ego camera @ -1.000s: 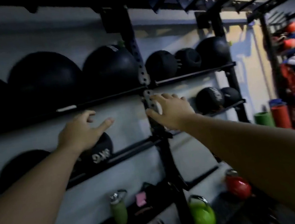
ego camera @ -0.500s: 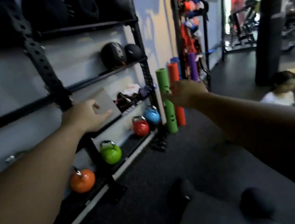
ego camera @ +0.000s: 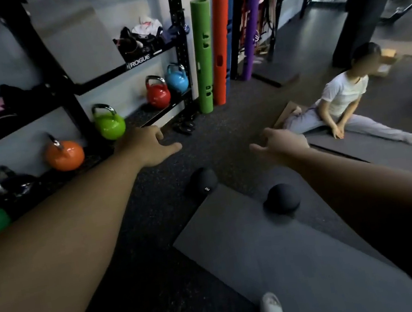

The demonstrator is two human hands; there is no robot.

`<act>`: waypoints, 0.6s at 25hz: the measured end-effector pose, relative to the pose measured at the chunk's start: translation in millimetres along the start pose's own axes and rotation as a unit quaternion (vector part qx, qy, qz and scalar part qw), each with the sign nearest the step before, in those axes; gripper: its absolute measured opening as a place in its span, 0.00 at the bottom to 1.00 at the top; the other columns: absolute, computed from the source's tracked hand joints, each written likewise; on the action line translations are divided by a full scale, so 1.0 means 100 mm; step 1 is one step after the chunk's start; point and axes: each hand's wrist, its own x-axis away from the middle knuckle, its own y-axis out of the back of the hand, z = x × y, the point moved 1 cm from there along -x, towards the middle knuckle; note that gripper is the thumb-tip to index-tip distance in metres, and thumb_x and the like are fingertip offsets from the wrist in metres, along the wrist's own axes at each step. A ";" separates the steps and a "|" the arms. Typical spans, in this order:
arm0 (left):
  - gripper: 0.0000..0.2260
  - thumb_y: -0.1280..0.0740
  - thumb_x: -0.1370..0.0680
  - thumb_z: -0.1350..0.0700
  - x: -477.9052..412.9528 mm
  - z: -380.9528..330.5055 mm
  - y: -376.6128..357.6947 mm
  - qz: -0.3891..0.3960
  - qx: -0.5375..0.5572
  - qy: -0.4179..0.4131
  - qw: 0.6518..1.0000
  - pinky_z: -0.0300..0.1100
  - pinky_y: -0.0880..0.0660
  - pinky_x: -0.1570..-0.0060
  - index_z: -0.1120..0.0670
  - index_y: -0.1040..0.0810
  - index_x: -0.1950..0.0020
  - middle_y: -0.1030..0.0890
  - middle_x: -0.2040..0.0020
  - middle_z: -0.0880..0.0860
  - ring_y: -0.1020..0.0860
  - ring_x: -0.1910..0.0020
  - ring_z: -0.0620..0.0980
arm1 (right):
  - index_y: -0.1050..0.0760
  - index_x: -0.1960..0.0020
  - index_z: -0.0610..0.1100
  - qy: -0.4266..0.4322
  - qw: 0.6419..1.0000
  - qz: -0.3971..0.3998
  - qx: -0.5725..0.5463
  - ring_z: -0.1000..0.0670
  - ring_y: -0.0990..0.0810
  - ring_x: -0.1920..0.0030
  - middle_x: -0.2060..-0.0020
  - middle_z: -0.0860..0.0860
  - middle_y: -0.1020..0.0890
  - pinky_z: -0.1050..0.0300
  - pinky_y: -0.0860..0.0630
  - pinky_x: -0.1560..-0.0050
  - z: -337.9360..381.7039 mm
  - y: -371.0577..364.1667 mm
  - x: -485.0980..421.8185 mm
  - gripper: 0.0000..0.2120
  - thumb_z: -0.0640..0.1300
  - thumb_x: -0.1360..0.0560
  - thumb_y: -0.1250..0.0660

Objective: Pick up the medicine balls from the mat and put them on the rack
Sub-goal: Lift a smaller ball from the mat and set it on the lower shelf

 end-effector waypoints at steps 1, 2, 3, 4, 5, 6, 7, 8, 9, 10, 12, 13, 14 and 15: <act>0.36 0.33 0.33 0.20 -0.07 -0.06 -0.03 -0.001 0.001 0.007 1.000 0.49 0.23 0.46 0.45 0.20 0.37 0.15 0.37 0.51 0.17 0.40 0.56 | 0.26 0.39 0.52 0.004 1.000 0.008 0.002 0.44 0.20 0.51 0.56 0.53 0.21 0.39 0.23 0.42 -0.03 -0.07 -0.07 0.28 0.73 0.24 0.41; 0.37 0.34 0.34 0.20 -0.16 -0.14 -0.05 -0.002 0.002 0.010 1.000 0.48 0.23 0.47 0.45 0.20 0.36 0.15 0.37 0.51 0.17 0.40 0.56 | 0.26 0.36 0.52 0.013 1.000 0.016 0.005 0.43 0.19 0.49 0.55 0.53 0.21 0.40 0.25 0.42 -0.06 -0.13 -0.18 0.29 0.73 0.24 0.41; 0.38 0.34 0.34 0.20 -0.28 -0.23 -0.08 -0.004 0.004 0.010 1.000 0.48 0.24 0.47 0.45 0.20 0.36 0.15 0.36 0.50 0.17 0.39 0.56 | 0.27 0.33 0.52 0.024 0.999 0.021 0.010 0.43 0.19 0.47 0.51 0.51 0.19 0.40 0.26 0.42 -0.08 -0.16 -0.31 0.31 0.73 0.24 0.41; 0.38 0.34 0.34 0.20 -0.41 -0.33 -0.12 -0.006 0.003 0.011 1.000 0.48 0.24 0.47 0.45 0.20 0.35 0.15 0.36 0.51 0.17 0.39 0.56 | 0.27 0.32 0.51 0.032 0.999 0.021 0.015 0.42 0.18 0.44 0.47 0.49 0.18 0.40 0.27 0.41 -0.11 -0.18 -0.46 0.32 0.73 0.24 0.41; 0.38 0.34 0.34 0.20 -0.58 -0.43 -0.17 -0.009 0.004 0.014 1.000 0.49 0.23 0.46 0.45 0.21 0.35 0.15 0.35 0.51 0.17 0.38 0.56 | 0.28 0.30 0.51 0.038 0.999 0.020 0.016 0.41 0.19 0.42 0.43 0.47 0.17 0.39 0.29 0.40 -0.16 -0.17 -0.63 0.33 0.73 0.24 0.42; 0.38 0.33 0.33 0.20 -0.73 -0.51 -0.22 -0.010 0.010 0.020 1.000 0.50 0.21 0.43 0.46 0.21 0.35 0.15 0.35 0.51 0.17 0.38 0.56 | 0.28 0.29 0.51 0.047 0.999 0.024 0.014 0.40 0.19 0.40 0.40 0.46 0.17 0.38 0.29 0.39 -0.19 -0.17 -0.79 0.34 0.73 0.24 0.42; 0.37 0.33 0.32 0.21 -0.87 -0.57 -0.27 -0.007 0.018 0.025 1.000 0.51 0.21 0.41 0.46 0.21 0.34 0.16 0.35 0.51 0.17 0.38 0.56 | 0.28 0.29 0.50 0.058 0.998 0.030 0.016 0.40 0.19 0.39 0.39 0.46 0.18 0.37 0.30 0.38 -0.21 -0.17 -0.95 0.34 0.73 0.24 0.42; 0.37 0.32 0.32 0.21 -1.06 -0.66 -0.35 -0.005 0.024 0.030 0.999 0.52 0.20 0.40 0.47 0.21 0.35 0.16 0.35 0.51 0.17 0.39 0.56 | 0.28 0.29 0.50 0.071 0.997 0.035 0.020 0.39 0.20 0.38 0.39 0.46 0.18 0.37 0.30 0.37 -0.26 -0.16 -1.14 0.34 0.72 0.24 0.42; 0.36 0.31 0.31 0.22 -1.24 -0.74 -0.42 -0.006 0.028 0.037 0.999 0.52 0.20 0.40 0.47 0.21 0.35 0.16 0.36 0.51 0.17 0.40 0.56 | 0.28 0.29 0.50 0.084 0.995 0.040 0.026 0.39 0.20 0.37 0.38 0.46 0.18 0.36 0.30 0.37 -0.30 -0.15 -1.35 0.34 0.72 0.23 0.42; 0.36 0.32 0.31 0.22 -1.42 -0.81 -0.50 -0.008 0.032 0.044 0.998 0.52 0.20 0.41 0.46 0.21 0.35 0.15 0.37 0.50 0.17 0.41 0.56 | 0.29 0.28 0.49 0.096 0.994 0.044 0.027 0.39 0.21 0.35 0.37 0.45 0.18 0.36 0.31 0.36 -0.34 -0.14 -1.56 0.34 0.72 0.23 0.42; 0.37 0.33 0.31 0.21 -1.77 -0.91 -0.64 -0.004 0.038 0.058 0.998 0.52 0.20 0.41 0.46 0.21 0.34 0.16 0.39 0.49 0.18 0.41 0.56 | 0.31 0.24 0.49 0.110 0.992 0.053 0.026 0.38 0.22 0.33 0.34 0.44 0.19 0.35 0.32 0.34 -0.37 -0.14 -2.01 0.36 0.72 0.23 0.43; 0.37 0.33 0.31 0.21 -1.96 -0.93 -0.71 0.004 0.039 0.066 0.997 0.53 0.20 0.40 0.46 0.22 0.34 0.16 0.40 0.49 0.18 0.41 0.56 | 0.32 0.23 0.49 0.116 0.991 0.060 0.031 0.37 0.23 0.32 0.33 0.44 0.19 0.34 0.32 0.34 -0.36 -0.17 -2.24 0.37 0.72 0.22 0.43; 0.37 0.33 0.30 0.21 -2.11 -0.92 -0.78 0.015 0.044 0.072 0.996 0.53 0.20 0.40 0.47 0.22 0.33 0.16 0.39 0.50 0.18 0.41 0.56 | 0.33 0.23 0.49 0.123 0.989 0.068 0.037 0.37 0.23 0.32 0.32 0.43 0.19 0.34 0.32 0.33 -0.34 -0.21 -2.45 0.37 0.71 0.22 0.43; 0.38 0.33 0.30 0.21 -2.26 -0.90 -0.86 0.029 0.049 0.076 0.995 0.54 0.20 0.39 0.47 0.22 0.32 0.16 0.38 0.50 0.18 0.41 0.56 | 0.33 0.23 0.48 0.130 0.988 0.075 0.044 0.36 0.23 0.32 0.32 0.43 0.20 0.34 0.32 0.33 -0.30 -0.28 -2.64 0.37 0.71 0.22 0.44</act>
